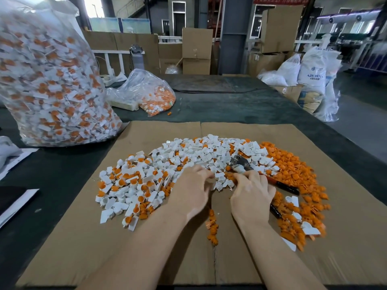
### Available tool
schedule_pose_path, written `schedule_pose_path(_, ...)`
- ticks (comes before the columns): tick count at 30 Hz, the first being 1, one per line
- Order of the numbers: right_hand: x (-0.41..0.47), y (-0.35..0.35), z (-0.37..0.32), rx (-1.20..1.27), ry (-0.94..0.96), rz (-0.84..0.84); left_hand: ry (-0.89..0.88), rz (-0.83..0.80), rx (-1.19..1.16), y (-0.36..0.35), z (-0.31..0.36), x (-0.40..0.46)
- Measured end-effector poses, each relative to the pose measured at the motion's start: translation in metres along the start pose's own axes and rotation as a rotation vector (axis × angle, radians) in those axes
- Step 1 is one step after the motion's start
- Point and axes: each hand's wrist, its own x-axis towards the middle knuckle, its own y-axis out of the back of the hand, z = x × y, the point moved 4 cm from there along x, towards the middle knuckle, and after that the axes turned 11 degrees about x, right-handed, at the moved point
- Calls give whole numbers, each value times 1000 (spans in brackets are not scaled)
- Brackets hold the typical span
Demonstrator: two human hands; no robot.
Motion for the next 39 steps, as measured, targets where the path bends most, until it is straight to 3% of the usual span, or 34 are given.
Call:
schedule_pose_path(4,1,-1,-1,-58,6,-52,-10,-75,16,-15,5,2)
schedule_pose_path(18,5,-5,-2,-68,43,-90,30,8,-128,-22,-3,-3)
schedule_pose_path(28,3,-1,-3,198,49,-28,-11,-17,-165,-19,-1,-5)
schedule_pose_path(39,1,0,-2,202,74,-6,115,-56,-289,-15,-5,-5)
